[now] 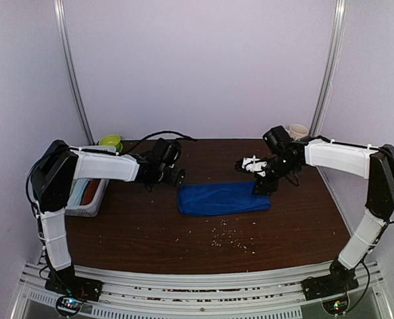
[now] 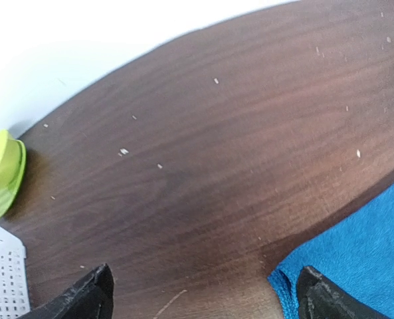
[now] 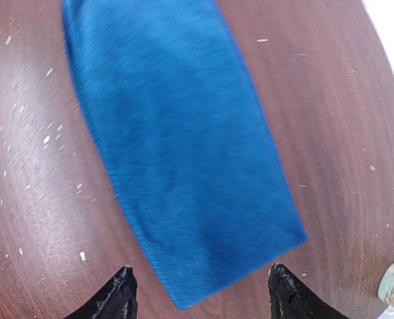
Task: Roll the towels
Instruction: Smooth out the towel at the center of the board.
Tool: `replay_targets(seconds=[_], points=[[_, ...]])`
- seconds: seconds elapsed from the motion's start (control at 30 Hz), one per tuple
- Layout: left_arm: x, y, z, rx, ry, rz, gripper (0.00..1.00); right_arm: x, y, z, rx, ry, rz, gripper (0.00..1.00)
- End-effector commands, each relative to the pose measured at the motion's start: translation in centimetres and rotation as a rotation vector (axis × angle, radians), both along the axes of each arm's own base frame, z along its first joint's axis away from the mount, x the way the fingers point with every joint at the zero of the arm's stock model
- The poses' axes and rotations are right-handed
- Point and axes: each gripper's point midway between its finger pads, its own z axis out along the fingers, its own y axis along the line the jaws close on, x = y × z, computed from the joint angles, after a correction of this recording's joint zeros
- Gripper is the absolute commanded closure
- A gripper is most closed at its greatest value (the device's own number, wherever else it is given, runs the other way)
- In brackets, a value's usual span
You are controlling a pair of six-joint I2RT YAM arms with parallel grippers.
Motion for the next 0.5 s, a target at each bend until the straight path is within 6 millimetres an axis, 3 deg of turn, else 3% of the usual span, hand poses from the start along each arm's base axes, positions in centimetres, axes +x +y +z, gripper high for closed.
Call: replay_targets(seconds=[0.0, 0.03, 0.17, 0.33, 0.47], points=[[0.2, 0.4, 1.6, -0.022, -0.02, 0.014, 0.02, 3.4, -0.2, 2.7, 0.183, 0.01, -0.176, 0.36], [-0.2, -0.2, 1.5, -0.042, -0.01, -0.008, 0.03, 4.0, -0.2, 2.7, 0.208, 0.029, -0.203, 0.4], [-2.9, -3.8, 1.4, -0.1, 0.01, -0.118, 0.2, 5.5, 0.6, 2.2, 0.309, 0.155, -0.268, 0.63], [-5.7, -7.5, 0.2, -0.112, 0.039, -0.211, 0.41, 7.2, -0.1, -1.0, 0.332, 0.246, -0.378, 0.88], [-6.8, -8.3, -1.9, -0.102, 0.081, -0.233, 0.67, 8.6, -2.0, -3.4, 0.323, 0.294, -0.475, 0.94]])
